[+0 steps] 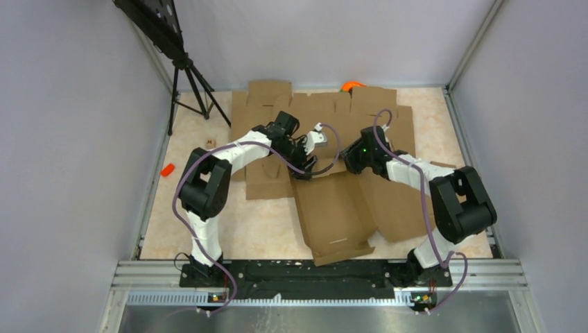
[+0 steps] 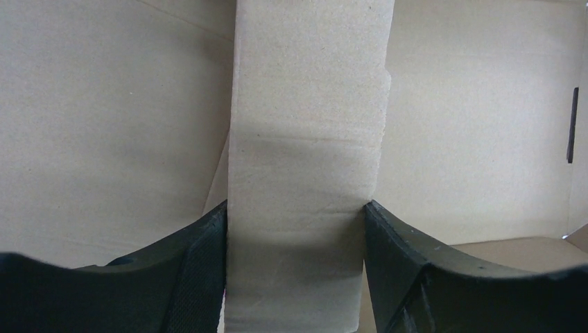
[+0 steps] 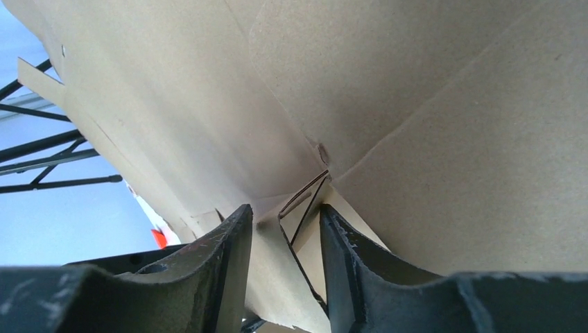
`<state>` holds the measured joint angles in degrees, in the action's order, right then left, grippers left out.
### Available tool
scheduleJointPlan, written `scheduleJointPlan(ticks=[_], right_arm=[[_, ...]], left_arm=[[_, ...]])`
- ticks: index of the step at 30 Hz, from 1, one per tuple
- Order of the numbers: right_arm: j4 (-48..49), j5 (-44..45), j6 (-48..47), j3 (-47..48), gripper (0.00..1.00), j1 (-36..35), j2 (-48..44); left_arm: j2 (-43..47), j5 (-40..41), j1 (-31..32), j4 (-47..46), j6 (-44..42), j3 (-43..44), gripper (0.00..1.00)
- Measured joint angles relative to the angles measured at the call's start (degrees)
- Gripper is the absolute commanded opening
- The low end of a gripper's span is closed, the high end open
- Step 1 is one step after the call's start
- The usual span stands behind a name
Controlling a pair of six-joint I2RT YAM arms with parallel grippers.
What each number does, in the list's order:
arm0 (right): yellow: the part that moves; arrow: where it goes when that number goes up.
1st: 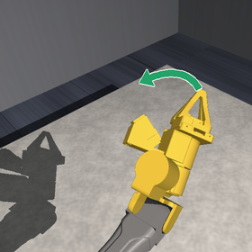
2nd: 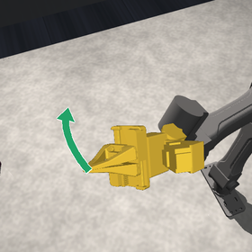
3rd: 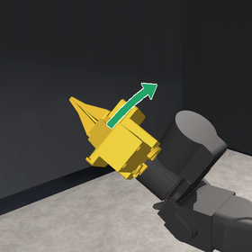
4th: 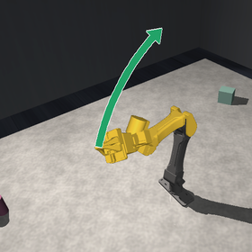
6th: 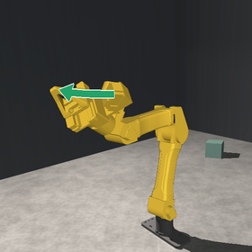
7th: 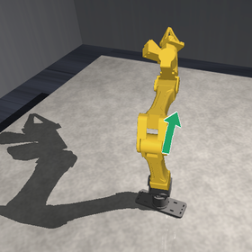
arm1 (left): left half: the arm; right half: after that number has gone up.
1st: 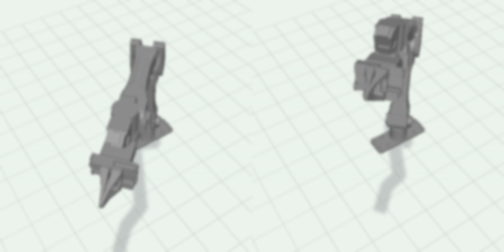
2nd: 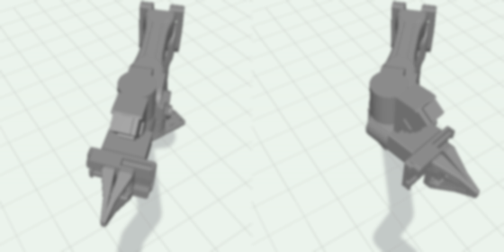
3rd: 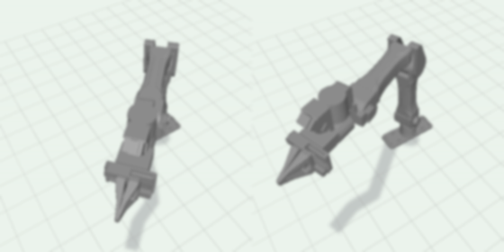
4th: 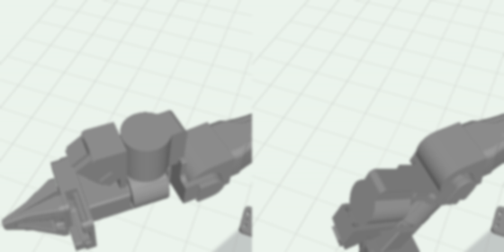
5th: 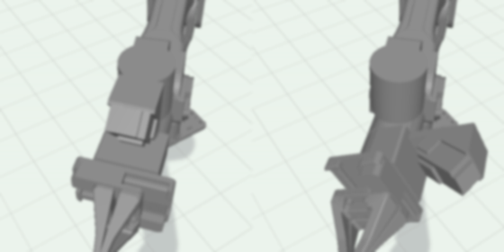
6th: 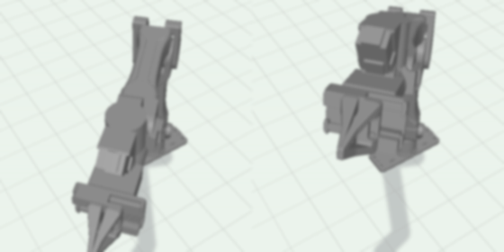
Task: Fold the paper box
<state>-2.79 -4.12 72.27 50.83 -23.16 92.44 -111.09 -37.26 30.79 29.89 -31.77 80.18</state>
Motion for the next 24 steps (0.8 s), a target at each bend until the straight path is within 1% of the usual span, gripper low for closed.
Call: scheduleJointPlan(ticks=[1, 2, 5, 6, 10, 18, 21, 24], right_arm=[[0.1, 0.1, 0.0, 0.0, 0.44, -0.1, 0.0], [-0.1, 0.2, 0.0, 0.3, 0.49, -0.3, 0.1], [-0.7, 0.8, -0.2, 1.2, 0.75, -0.5, 0.1], [-1.3, 1.1, -0.2, 1.6, 0.80, -0.7, 0.1], [-4.6, 2.2, -2.0, 3.0, 0.82, -1.6, -1.1], [-9.9, 5.6, -6.3, 3.0, 0.82, -1.5, -9.3], [-12.3, 6.2, -9.9, 3.0, 0.81, -0.9, -12.6], [-14.4, 6.8, -16.0, 2.8, 0.81, 0.4, -16.3]], left_arm=[[-0.1, 0.0, 0.0, 0.4, 0.0, 0.2, 0.62], [-0.3, 0.0, 0.0, 0.7, 0.1, 0.5, 0.61], [-0.9, 0.1, 0.0, 1.4, 0.1, 1.5, 0.62], [-1.1, 0.1, 0.0, 1.3, 0.2, 1.7, 0.61], [-1.3, 0.6, 0.3, 1.2, 0.3, 2.0, 0.61], [-1.7, 1.2, 0.6, 1.2, 0.3, 2.2, 0.61], [-1.7, 1.5, 0.7, 1.2, 0.3, 2.3, 0.61], [-1.7, 1.8, 0.8, 1.2, 0.3, 2.3, 0.61]])
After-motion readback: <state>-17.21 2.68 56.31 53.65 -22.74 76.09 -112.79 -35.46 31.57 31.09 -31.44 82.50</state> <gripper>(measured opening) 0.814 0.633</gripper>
